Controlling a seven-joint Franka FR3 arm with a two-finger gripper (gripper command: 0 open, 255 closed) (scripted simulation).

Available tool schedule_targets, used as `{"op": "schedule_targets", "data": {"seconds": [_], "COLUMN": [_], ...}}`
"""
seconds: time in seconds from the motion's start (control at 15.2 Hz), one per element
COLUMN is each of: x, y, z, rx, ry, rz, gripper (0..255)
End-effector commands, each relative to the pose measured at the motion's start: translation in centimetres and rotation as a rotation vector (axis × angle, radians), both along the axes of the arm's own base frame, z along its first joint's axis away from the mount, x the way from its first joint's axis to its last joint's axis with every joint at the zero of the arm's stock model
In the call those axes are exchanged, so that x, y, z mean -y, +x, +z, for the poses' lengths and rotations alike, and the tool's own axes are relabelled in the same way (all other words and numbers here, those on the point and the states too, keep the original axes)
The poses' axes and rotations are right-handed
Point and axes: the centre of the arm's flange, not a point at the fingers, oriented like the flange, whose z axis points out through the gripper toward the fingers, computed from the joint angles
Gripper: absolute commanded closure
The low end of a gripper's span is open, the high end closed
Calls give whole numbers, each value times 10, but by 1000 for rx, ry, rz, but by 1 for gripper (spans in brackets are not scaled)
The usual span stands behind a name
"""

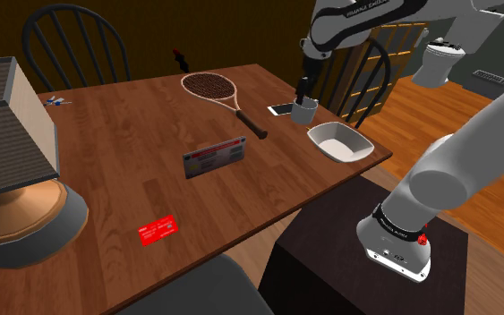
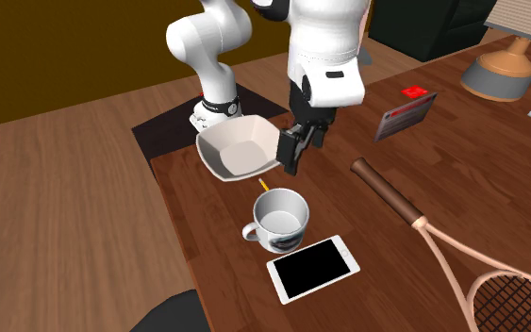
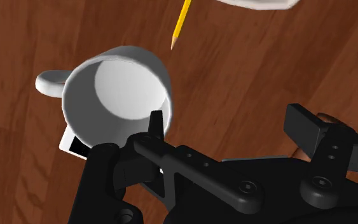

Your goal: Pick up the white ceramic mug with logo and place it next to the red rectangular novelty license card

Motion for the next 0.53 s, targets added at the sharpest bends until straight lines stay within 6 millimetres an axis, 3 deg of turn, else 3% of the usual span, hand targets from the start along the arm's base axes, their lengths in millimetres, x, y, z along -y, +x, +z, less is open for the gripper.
{"op": "schedule_targets", "data": {"seconds": [0.0,0.13,0.46], "x": [16,32,33], "y": [10,21,21], "z": [-19,-36,-58], "rx": [-12,-23,-24], "ry": [-15,-29,-30], "rz": [-1,-3,-3], "gripper": [0,0,0]}}
